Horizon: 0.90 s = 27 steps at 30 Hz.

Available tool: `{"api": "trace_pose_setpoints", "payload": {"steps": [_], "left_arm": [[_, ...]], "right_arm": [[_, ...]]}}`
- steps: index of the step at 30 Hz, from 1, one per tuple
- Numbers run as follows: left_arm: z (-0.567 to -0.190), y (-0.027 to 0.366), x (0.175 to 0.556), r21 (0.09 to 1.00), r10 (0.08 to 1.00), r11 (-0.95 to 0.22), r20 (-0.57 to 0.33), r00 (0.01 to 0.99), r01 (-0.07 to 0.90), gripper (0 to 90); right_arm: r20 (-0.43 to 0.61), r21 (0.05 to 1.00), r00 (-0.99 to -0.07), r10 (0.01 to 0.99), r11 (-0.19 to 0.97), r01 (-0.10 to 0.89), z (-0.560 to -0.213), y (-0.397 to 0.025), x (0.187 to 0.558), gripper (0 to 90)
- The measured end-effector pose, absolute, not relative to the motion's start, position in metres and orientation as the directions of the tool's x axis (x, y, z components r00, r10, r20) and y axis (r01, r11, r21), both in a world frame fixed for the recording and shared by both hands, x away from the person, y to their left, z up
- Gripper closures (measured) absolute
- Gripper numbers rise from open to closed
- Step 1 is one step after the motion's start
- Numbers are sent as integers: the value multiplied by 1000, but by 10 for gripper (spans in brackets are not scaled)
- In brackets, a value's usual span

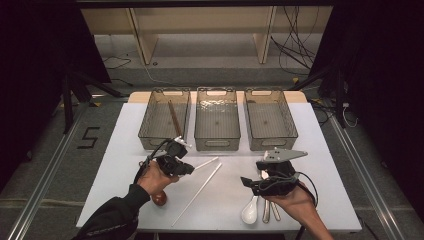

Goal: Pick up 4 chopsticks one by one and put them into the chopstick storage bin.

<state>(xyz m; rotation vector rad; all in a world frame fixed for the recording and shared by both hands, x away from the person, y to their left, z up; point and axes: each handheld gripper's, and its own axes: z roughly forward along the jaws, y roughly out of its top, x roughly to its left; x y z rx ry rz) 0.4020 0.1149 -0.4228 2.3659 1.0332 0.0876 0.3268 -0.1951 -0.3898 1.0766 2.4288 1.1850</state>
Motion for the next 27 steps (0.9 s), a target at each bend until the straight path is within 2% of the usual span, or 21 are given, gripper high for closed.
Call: {"api": "trace_pose_setpoints", "payload": {"steps": [12, 27], "left_arm": [[-391, 132, 403, 587, 717, -492, -145, 681, 643, 843], [-347, 172, 416, 682, 768, -376, -150, 623, 628, 843]], "right_arm": [[106, 756, -703, 704, 403, 517, -390, -195, 327, 277], [108, 754, -702, 704, 402, 520, -390, -195, 327, 278]]}}
